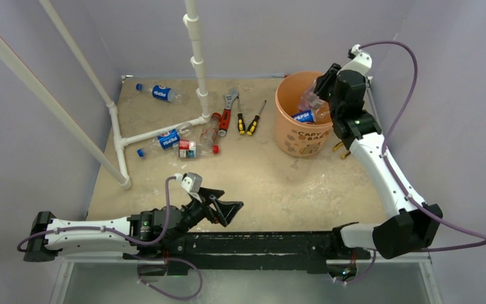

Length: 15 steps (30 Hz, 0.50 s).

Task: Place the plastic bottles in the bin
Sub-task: Place the plastic bottle in the trash bin.

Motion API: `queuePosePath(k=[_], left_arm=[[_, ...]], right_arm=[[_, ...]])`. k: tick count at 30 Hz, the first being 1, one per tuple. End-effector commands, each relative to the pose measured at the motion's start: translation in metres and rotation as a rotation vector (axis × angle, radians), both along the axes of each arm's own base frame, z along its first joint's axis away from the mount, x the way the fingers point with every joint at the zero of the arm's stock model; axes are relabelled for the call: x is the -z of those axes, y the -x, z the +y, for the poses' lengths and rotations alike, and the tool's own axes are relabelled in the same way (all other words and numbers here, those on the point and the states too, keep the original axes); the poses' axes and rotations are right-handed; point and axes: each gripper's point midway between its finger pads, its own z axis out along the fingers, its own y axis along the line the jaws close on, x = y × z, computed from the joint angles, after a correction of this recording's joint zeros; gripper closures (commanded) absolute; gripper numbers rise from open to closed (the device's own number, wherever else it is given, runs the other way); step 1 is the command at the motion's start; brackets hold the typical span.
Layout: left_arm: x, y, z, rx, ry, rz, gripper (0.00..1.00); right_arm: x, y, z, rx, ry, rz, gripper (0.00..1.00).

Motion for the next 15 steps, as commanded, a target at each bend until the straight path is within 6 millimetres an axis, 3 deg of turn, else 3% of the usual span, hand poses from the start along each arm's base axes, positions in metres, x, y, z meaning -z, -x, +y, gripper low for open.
queuePosePath(k=[1,7,15], left_arm=[[-0.01,0.002,-0.003,0.009,0.044,0.007,0.03],[-0.012,0.001,-0.004,0.006,0.041,0.004,0.03],[-0.011,0.001,-0.007,0.01,0.034,0.008,0.03]], right_arm=[[0.025,-0.006,0.013,-0.068,-0.029,0.043,1.0],[0.05,-0.006,0.027,-0.133,-0.057,0.099,1.0],[0.076,-0.003,0.031,-0.148,-0.065,0.16,1.0]])
